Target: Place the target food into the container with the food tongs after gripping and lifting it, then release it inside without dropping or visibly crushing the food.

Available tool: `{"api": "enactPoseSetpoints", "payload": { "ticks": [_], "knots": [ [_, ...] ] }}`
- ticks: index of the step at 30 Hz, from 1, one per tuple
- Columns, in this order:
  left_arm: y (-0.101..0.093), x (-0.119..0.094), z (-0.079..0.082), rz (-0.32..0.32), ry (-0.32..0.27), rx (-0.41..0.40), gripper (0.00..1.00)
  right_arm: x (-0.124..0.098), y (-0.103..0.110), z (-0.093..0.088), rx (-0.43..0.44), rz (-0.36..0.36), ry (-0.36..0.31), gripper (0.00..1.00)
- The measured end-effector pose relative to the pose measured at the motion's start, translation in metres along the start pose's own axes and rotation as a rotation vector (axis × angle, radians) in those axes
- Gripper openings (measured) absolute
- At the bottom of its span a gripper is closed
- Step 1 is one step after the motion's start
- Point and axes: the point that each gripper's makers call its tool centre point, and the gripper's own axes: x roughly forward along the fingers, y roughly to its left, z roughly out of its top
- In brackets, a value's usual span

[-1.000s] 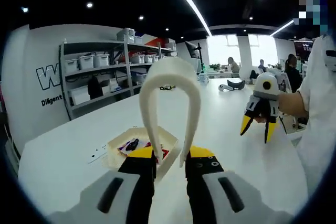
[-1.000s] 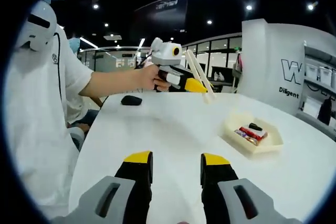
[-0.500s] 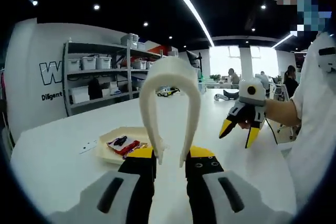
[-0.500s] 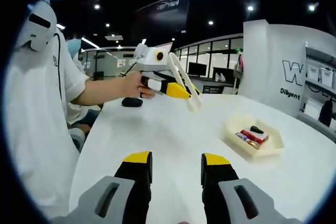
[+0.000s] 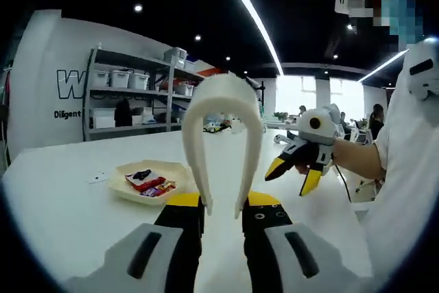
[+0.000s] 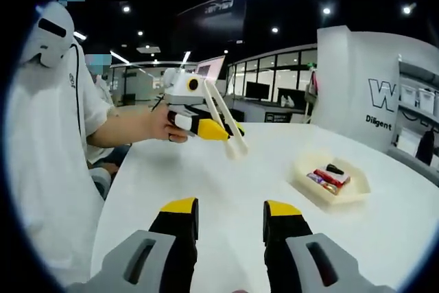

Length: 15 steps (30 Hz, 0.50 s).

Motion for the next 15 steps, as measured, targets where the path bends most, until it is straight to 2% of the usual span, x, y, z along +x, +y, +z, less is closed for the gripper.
{"api": "enactPoseSetpoints", "payload": {
  "ticks": [7,15],
  "knots": [
    [-0.013,0.001,-0.010,-0.020,-0.008,-0.032,0.19,0.001,0.001,0.001,-0.003,0.008,-0.003,0.32],
    [-0.026,-0.002,-0.012,-0.049,-0.036,-0.058,0.19,0.003,0.003,0.001,-0.007,0.017,-0.009,0.32]
  ]
}}
